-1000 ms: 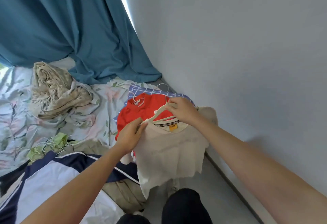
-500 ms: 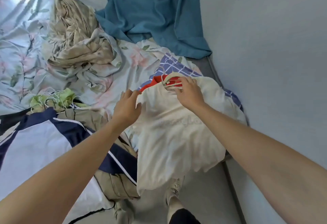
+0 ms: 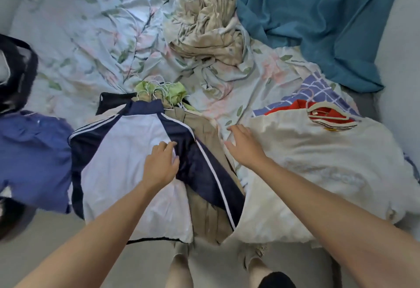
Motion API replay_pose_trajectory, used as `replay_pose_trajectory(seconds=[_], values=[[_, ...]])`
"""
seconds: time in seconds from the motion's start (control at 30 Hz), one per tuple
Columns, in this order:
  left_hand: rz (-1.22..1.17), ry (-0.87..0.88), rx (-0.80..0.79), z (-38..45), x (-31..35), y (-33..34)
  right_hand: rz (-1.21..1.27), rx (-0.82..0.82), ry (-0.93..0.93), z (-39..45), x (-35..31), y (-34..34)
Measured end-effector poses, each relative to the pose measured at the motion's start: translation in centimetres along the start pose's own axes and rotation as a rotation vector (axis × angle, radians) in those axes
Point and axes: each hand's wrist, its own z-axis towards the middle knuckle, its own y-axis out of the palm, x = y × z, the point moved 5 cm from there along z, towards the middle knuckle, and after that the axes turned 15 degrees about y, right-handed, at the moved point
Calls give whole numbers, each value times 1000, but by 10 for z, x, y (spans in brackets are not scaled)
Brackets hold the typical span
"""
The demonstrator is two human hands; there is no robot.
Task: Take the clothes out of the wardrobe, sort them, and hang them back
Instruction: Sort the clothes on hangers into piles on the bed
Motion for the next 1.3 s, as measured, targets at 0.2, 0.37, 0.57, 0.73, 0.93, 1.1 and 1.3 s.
replay_pose_trajectory(seconds=[0.2, 0.37, 0.57, 0.73, 0.93, 1.1, 1.3], values=[[-9, -98, -38, -36, -142, -6, -66, -134, -76, 25, -115, 109], [-2, -89, 30, -21, -235, -27, -120, -44, 2, 65, -171, 148], [-18, -129, 70, 37, -300, -49, -159, 29, 119, 100, -181, 164], [-71, -104, -25, 58, -315, -56, 5, 40, 171, 104, -184, 161], [-143, -14, 90, 58, -301, -94, 300, 178, 152, 70, -190, 125], [-221, 12, 217, 27, -251, -139, 313, 217, 154, 34, -193, 86], [-238, 25, 355, -50, -183, -193, 216, 158, -13, -38, -206, 38]])
